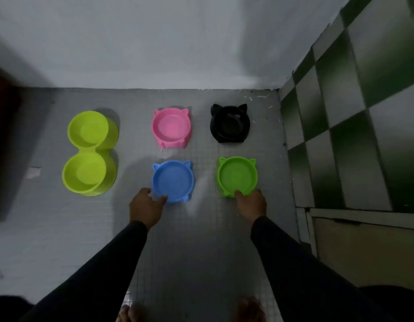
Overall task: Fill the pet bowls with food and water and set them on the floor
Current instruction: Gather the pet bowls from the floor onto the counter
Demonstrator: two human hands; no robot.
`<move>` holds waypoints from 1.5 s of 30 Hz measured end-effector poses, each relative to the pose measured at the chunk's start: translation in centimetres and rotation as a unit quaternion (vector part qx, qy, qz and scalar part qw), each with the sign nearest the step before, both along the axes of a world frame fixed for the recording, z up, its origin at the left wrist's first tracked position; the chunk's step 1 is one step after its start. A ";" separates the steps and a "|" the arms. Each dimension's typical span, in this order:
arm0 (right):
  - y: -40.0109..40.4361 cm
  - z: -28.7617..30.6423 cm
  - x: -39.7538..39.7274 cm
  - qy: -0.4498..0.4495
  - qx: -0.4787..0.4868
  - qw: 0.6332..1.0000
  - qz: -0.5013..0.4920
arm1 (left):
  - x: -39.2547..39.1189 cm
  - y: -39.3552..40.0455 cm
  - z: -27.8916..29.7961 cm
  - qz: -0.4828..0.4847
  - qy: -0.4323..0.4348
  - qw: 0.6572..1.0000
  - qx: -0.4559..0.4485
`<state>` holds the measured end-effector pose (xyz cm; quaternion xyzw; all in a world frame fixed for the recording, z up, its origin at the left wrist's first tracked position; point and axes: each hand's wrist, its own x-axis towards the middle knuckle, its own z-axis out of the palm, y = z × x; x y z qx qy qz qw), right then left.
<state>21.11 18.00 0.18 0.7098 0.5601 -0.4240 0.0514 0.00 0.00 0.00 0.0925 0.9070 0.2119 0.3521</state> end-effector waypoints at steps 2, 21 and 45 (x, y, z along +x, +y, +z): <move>0.2 -0.1 -0.2 -0.002 0.011 1.000 -0.011 | 0.0 0.1 -0.6 0.031 -0.017 0.999 0.008; 1.0 -3.6 -0.6 -0.051 0.037 0.994 -0.084 | -1.4 0.9 -5.4 0.080 -0.043 0.996 -0.025; -1.3 0.4 -2.0 0.190 0.055 0.950 -0.241 | 0.1 0.9 -3.2 0.296 -0.251 0.877 0.283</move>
